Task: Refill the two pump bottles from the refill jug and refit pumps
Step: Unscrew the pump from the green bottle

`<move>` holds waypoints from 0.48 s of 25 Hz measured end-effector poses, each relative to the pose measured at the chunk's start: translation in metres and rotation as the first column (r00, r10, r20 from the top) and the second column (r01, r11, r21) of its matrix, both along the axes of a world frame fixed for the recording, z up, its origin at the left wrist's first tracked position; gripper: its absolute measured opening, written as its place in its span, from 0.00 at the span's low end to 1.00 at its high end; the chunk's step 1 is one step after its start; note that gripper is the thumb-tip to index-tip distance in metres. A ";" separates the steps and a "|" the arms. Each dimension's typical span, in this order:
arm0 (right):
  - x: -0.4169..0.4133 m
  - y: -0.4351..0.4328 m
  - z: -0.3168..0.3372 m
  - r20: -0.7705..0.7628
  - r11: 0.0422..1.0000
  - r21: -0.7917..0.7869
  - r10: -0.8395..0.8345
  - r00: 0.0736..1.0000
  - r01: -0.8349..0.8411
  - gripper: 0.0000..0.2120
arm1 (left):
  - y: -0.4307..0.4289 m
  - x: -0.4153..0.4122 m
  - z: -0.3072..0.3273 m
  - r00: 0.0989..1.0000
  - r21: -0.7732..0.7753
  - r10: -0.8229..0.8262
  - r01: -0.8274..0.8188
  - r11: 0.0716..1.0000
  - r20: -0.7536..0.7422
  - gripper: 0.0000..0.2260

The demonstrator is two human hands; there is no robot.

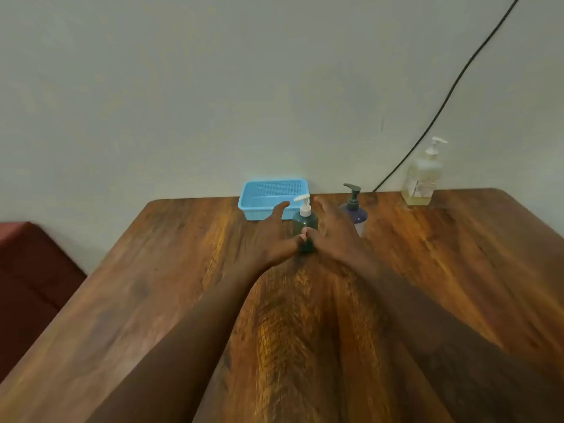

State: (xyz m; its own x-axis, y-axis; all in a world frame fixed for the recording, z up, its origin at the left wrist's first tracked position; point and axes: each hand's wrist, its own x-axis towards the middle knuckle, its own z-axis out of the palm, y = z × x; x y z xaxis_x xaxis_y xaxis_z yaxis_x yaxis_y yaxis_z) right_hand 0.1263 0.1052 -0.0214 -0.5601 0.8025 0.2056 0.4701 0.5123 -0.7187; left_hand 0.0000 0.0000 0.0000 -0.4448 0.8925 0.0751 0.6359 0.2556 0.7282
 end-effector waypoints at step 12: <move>-0.009 0.009 -0.025 -0.071 0.991 0.134 -0.010 0.997 0.019 0.27 | 0.012 0.009 -0.049 0.999 0.128 -0.010 0.014 0.992 -0.033 0.41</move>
